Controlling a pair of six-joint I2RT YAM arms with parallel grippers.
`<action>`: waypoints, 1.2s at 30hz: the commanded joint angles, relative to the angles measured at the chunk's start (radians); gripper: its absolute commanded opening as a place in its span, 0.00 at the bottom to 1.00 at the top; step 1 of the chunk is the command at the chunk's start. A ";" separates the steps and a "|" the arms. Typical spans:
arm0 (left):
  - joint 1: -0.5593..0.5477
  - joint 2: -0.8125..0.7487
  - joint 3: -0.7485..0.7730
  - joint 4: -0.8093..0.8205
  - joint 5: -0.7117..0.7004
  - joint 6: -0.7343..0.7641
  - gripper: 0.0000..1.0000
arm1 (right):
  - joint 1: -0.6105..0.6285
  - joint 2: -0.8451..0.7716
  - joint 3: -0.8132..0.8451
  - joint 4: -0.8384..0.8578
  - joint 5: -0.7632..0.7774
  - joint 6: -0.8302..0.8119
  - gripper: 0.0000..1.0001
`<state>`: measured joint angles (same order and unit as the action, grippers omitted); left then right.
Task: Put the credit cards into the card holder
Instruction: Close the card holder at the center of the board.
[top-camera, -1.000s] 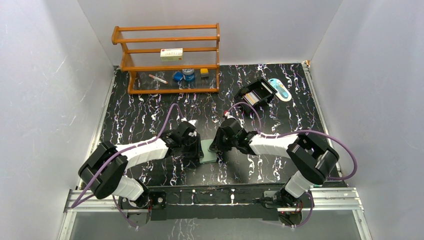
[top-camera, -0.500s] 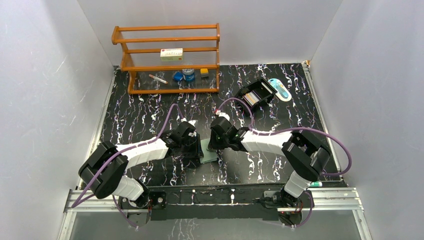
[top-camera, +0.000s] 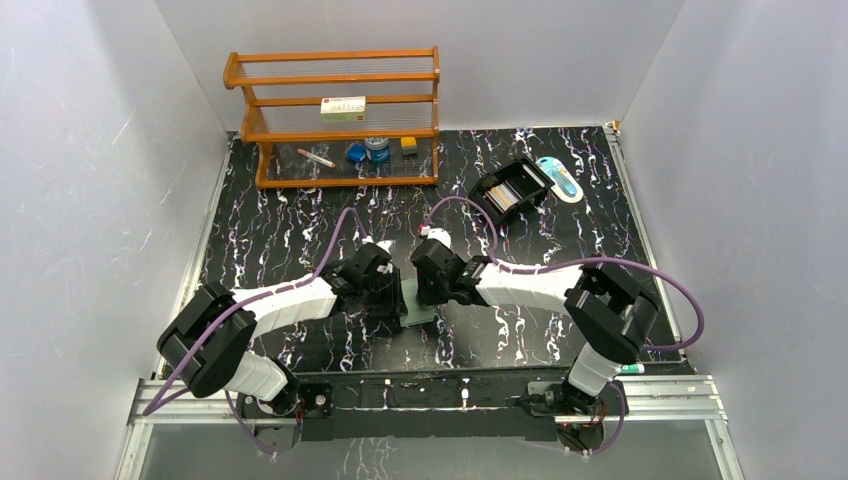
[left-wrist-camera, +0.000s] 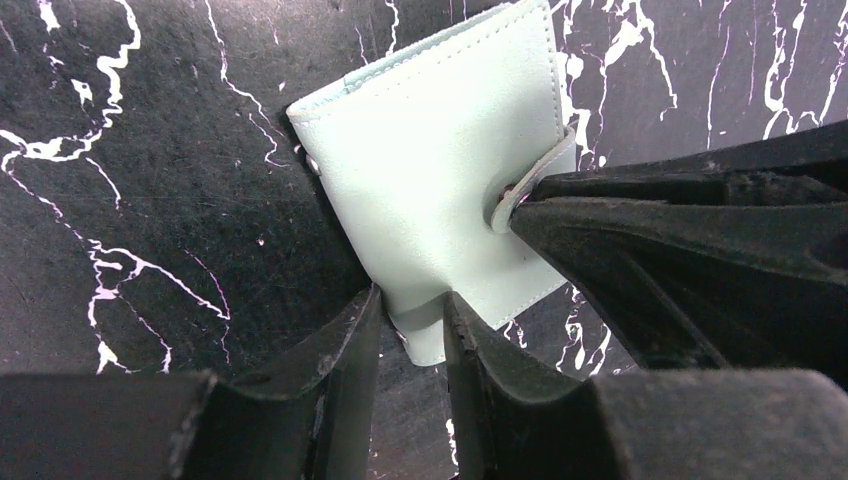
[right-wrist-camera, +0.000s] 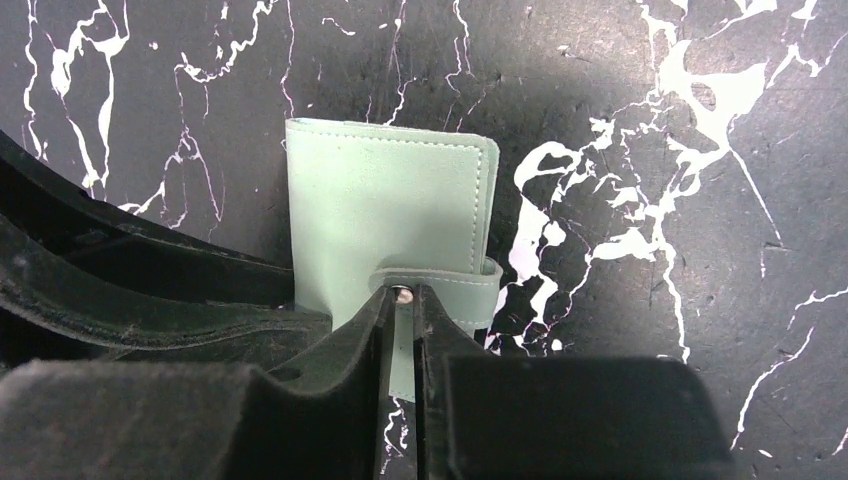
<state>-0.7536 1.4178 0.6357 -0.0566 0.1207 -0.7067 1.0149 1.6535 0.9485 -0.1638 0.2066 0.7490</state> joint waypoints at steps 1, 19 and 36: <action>-0.001 -0.019 0.022 -0.014 0.011 -0.023 0.29 | 0.014 -0.019 0.028 -0.074 -0.028 -0.043 0.21; 0.126 -0.158 -0.013 -0.030 0.096 -0.066 0.35 | -0.019 -0.040 0.063 -0.012 -0.036 -0.111 0.23; 0.159 -0.055 -0.013 0.024 0.168 -0.054 0.32 | -0.029 0.018 0.074 -0.007 -0.053 -0.106 0.23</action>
<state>-0.6014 1.3571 0.6289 -0.0479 0.2550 -0.7666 0.9924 1.6501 0.9821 -0.1997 0.1539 0.6502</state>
